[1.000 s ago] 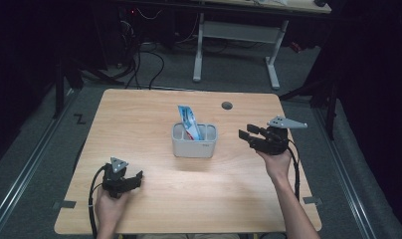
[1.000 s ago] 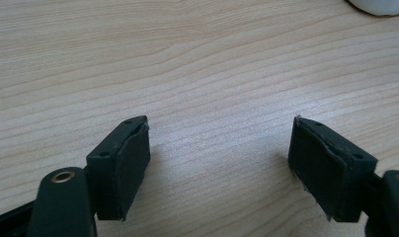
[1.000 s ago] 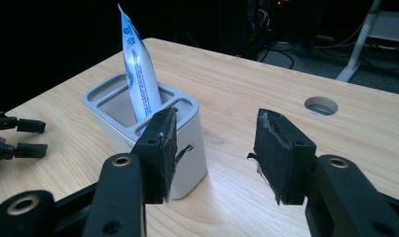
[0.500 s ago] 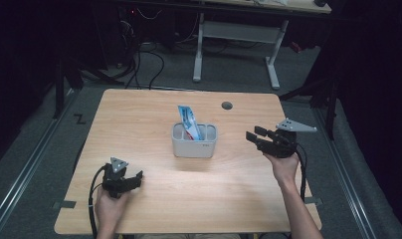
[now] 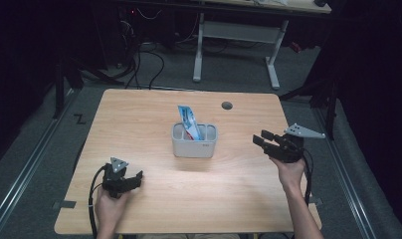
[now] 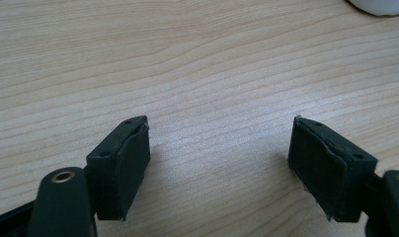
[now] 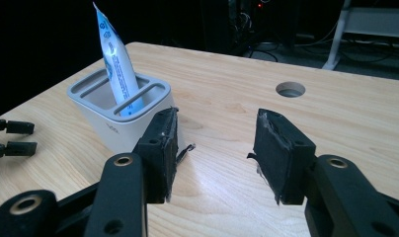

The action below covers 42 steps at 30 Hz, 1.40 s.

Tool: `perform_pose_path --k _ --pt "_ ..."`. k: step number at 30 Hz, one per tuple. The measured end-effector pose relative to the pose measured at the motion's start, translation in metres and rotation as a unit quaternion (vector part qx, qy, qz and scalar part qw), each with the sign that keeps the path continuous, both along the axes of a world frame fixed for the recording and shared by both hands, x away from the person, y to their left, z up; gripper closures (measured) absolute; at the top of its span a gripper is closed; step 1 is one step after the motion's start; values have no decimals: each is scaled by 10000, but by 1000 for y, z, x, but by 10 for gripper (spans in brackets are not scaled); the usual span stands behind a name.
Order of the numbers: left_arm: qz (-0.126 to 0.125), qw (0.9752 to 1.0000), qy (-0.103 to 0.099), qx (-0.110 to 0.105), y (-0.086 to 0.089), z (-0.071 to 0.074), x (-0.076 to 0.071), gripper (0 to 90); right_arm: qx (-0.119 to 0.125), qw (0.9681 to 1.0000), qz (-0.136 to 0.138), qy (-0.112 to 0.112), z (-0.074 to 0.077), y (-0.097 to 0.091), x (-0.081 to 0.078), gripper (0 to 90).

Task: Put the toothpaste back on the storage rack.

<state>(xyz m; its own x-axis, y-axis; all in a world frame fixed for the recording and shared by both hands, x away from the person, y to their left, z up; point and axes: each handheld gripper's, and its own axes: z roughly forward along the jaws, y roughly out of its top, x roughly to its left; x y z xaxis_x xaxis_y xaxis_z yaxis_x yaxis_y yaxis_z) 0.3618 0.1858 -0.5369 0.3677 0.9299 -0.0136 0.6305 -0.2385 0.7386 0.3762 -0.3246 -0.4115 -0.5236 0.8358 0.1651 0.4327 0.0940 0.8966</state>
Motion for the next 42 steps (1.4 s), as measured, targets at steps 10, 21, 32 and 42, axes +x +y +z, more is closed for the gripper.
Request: perform_pose_path --k 10,21,32,42 --pt "3 10000 -2 2 0 0 0 243 74 9999 -104 46 -8 -11 -8 518" --pt "4 10000 -3 2 0 0 0 243 10 9997 -179 166 -19 -18 -13 517" --pt "5 10000 -2 3 0 0 0 243 161 9991 -313 230 -28 -27 -18 516" --pt "5 10000 -3 4 0 0 0 243 178 9986 -373 323 -38 -32 -21 516"
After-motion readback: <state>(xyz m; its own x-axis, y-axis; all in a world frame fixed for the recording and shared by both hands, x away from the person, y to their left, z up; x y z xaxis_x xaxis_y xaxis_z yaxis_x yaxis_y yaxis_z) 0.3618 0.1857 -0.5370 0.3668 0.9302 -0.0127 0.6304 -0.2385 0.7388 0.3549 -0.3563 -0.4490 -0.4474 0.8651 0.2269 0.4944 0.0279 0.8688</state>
